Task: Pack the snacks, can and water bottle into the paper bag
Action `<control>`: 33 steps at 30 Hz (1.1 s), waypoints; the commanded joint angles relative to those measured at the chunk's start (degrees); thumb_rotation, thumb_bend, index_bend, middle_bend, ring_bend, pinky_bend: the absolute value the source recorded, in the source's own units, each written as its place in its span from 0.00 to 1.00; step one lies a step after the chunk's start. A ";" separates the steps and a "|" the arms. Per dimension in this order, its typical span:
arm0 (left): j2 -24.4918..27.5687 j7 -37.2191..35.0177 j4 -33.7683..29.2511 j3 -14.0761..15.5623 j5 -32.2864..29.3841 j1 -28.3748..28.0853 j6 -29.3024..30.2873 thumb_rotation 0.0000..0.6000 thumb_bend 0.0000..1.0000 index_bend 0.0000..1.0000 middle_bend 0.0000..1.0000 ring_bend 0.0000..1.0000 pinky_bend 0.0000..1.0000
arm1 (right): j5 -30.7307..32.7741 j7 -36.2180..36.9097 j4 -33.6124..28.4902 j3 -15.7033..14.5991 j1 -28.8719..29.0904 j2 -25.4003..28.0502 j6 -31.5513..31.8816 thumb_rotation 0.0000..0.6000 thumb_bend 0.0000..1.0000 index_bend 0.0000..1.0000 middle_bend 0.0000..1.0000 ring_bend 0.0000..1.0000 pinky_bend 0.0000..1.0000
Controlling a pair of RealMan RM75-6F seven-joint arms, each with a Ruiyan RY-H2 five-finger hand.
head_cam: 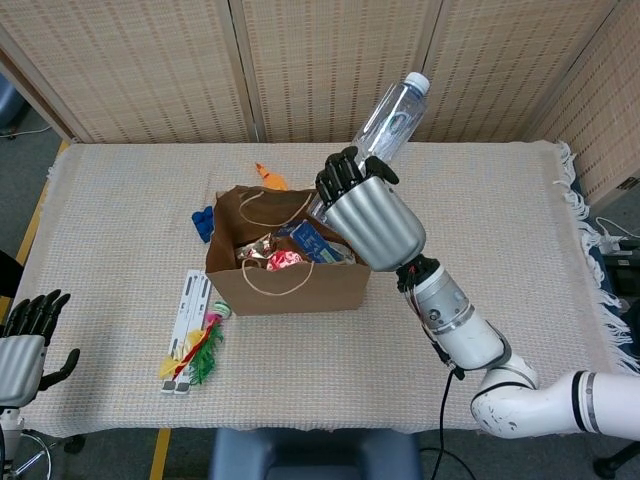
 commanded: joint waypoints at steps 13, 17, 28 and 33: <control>0.14 -0.42 0.05 0.06 0.16 -0.04 -0.10 1.00 0.37 0.05 0.00 0.00 0.00 | -0.57 -14.86 8.65 -8.03 7.82 -1.48 -14.75 1.00 0.36 0.60 0.54 0.54 0.63; 0.18 -0.31 0.01 0.09 0.14 -0.05 -0.15 1.00 0.37 0.05 0.00 0.00 0.00 | -0.07 -16.57 9.79 -8.85 9.17 -2.74 -16.03 1.00 0.37 0.58 0.54 0.52 0.60; 0.33 -0.34 -0.02 0.17 0.23 -0.08 -0.28 1.00 0.37 0.05 0.00 0.00 0.00 | 6.63 -29.53 9.73 -11.58 11.45 -5.98 -12.19 1.00 0.24 0.22 0.34 0.20 0.31; 0.42 -0.40 -0.03 0.24 0.36 -0.12 -0.35 1.00 0.37 0.05 0.00 0.00 0.00 | 10.11 -34.50 8.39 -12.44 12.10 -7.42 -8.32 1.00 0.16 0.00 0.13 0.00 0.13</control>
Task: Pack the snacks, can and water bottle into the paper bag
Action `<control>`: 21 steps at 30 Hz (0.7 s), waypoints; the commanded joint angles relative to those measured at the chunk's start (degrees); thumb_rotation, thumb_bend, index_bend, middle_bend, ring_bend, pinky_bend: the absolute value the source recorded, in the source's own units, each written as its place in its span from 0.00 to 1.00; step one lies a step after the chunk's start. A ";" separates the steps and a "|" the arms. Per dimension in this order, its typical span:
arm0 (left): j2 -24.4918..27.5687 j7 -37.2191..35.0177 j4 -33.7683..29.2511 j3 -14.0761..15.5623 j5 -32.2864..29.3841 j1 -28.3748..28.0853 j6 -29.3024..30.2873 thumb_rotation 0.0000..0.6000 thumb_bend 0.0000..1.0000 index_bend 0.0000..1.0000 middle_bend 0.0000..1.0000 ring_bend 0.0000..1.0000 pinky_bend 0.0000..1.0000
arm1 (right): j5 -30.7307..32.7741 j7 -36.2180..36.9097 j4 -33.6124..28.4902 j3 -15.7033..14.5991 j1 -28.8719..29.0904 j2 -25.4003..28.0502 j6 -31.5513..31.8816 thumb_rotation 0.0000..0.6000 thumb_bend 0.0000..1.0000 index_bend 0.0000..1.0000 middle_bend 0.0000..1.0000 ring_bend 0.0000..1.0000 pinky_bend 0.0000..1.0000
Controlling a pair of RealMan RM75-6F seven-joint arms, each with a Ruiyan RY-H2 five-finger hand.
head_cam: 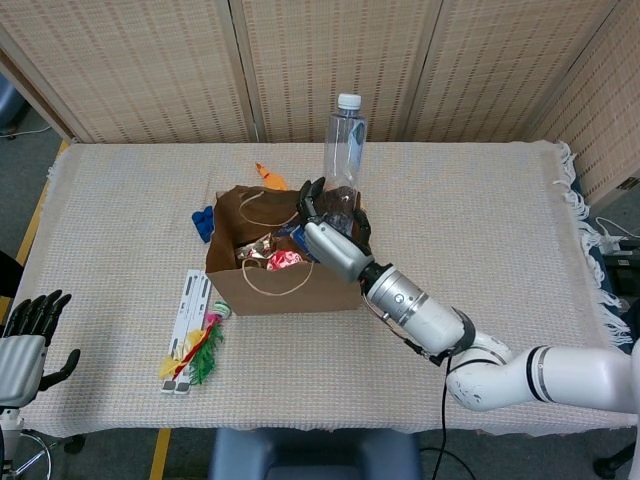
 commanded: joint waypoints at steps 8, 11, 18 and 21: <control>0.05 0.10 -0.08 0.06 0.04 0.01 -0.02 1.00 0.37 0.05 0.00 0.00 0.00 | 2.02 -2.90 -0.94 -2.14 1.22 -2.38 3.95 1.00 0.13 0.00 0.07 0.00 0.08; 0.07 0.10 -0.10 0.04 0.00 0.00 -0.03 1.00 0.37 0.05 0.00 0.00 0.00 | 1.02 -1.76 -0.70 -2.22 1.18 -2.77 4.77 1.00 0.13 0.00 0.07 0.00 0.08; 0.07 -0.09 0.01 0.03 0.00 -0.03 -0.07 1.00 0.37 0.05 0.00 0.00 0.00 | -4.90 7.47 -1.61 -0.03 -2.49 -1.92 12.03 1.00 0.13 0.00 0.07 0.00 0.08; 0.02 0.04 0.08 0.01 0.00 -0.03 -0.02 1.00 0.37 0.05 0.00 0.00 0.00 | -6.16 14.22 -4.26 1.18 -6.53 -1.02 17.35 1.00 0.13 0.00 0.07 0.00 0.09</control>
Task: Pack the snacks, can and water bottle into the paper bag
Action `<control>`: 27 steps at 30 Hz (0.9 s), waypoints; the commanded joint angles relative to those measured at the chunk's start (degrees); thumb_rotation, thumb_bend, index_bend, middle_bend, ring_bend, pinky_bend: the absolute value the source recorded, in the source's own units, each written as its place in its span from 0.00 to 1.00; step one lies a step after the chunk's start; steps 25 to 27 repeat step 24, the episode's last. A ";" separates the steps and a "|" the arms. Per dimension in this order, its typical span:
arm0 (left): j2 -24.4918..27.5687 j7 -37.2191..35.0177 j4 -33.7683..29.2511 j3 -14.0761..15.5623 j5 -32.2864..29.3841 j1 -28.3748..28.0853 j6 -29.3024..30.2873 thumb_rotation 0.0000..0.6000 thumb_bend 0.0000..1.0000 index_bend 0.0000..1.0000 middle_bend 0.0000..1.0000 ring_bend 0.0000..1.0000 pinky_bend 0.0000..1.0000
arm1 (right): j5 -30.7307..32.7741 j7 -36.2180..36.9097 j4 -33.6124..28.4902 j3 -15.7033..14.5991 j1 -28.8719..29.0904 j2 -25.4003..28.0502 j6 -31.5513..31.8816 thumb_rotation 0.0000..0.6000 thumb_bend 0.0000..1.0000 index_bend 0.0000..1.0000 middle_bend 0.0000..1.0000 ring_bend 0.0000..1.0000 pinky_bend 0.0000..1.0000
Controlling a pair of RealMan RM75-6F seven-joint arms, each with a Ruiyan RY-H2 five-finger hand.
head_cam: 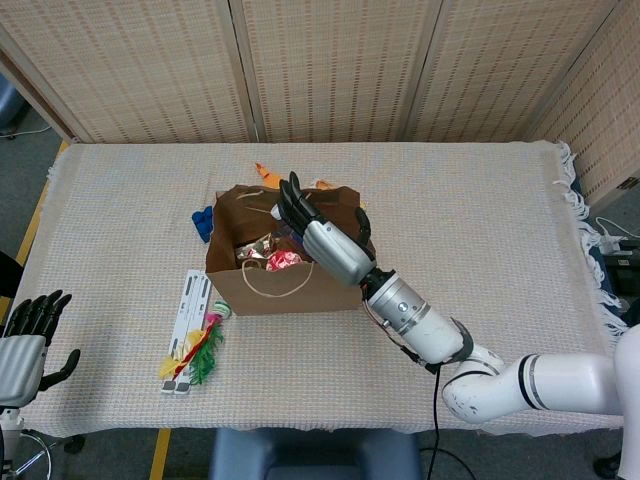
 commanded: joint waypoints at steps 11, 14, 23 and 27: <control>-0.37 1.53 -0.17 -0.11 -0.18 0.09 0.35 1.00 0.37 0.04 0.00 0.00 0.00 | -11.72 47.04 -14.40 -5.62 -29.65 5.73 22.91 1.00 0.11 0.00 0.01 0.00 0.09; -0.40 1.61 -0.16 -0.10 -0.18 0.10 0.37 1.00 0.37 0.04 0.00 0.00 0.00 | -16.70 58.84 -12.16 -11.09 -36.76 6.17 24.18 1.00 0.10 0.00 0.00 0.00 0.09; -0.85 3.55 -0.18 -0.19 -0.39 0.27 0.83 1.00 0.37 0.02 0.00 0.00 0.00 | -22.66 76.38 8.93 -17.54 -53.54 -1.78 28.97 1.00 0.07 0.00 0.00 0.00 0.06; -0.87 3.66 -0.23 -0.19 -0.40 0.28 0.85 1.00 0.37 0.01 0.00 0.00 0.00 | -22.67 77.07 11.25 -17.16 -54.48 -2.72 29.22 1.00 0.07 0.00 0.00 0.00 0.06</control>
